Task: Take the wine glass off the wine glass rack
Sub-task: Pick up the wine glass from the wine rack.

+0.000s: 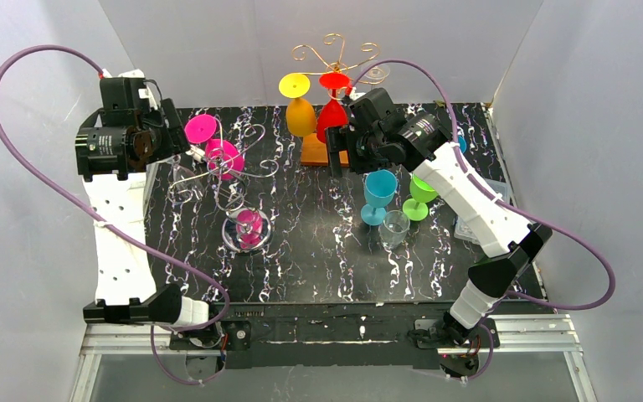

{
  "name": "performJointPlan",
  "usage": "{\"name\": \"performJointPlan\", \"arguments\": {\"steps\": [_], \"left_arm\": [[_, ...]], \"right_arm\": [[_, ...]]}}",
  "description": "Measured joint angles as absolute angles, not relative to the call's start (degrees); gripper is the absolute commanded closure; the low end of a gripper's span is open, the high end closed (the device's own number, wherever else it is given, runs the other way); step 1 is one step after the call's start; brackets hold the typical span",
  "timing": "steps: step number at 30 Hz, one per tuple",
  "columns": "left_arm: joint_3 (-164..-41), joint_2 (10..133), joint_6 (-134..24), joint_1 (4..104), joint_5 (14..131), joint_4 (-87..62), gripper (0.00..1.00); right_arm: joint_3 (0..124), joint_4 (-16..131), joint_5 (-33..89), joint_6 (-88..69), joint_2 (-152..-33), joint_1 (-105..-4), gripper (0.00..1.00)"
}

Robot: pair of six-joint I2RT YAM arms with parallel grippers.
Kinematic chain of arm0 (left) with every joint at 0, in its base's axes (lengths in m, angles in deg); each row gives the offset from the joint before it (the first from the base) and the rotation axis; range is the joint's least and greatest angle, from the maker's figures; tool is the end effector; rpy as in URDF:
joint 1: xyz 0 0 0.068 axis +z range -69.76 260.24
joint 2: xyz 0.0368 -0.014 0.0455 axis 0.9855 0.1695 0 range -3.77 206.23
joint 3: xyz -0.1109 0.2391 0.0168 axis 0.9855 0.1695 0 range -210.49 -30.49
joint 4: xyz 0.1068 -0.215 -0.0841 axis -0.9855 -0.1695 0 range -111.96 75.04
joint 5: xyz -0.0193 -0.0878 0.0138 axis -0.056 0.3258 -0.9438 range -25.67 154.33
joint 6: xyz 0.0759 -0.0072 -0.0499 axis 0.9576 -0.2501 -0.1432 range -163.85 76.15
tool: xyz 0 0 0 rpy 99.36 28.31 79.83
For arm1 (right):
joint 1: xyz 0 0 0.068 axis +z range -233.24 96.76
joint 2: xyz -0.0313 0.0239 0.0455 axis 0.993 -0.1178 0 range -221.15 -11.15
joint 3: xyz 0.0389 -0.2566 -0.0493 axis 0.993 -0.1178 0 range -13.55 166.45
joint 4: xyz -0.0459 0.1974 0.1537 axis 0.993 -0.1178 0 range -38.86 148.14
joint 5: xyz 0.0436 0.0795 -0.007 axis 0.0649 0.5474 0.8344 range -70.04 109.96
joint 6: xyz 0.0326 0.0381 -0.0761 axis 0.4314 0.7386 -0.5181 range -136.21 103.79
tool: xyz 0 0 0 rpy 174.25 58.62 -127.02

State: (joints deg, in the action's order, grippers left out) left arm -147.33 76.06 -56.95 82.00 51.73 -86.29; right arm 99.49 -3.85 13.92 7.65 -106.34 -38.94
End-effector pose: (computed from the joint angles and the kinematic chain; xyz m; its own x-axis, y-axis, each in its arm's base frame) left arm 0.2548 0.0257 0.4687 -0.5013 -0.2367 -0.8323 -0.3324 0.9407 -0.0674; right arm 0.2652 0.2466 0.3893 -0.7150 -0.1356 -0.6859 -0.3840 0.8960 0.2231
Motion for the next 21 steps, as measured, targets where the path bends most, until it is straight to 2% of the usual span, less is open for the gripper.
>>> {"name": "performJointPlan", "arguments": {"steps": [21], "left_arm": [[-152.27, 82.62, -57.08, 80.25, 52.63, -85.59, 0.69]], "right_arm": [[99.51, -3.88, 13.9, 7.63, -106.34, -38.94, 0.04]]}}
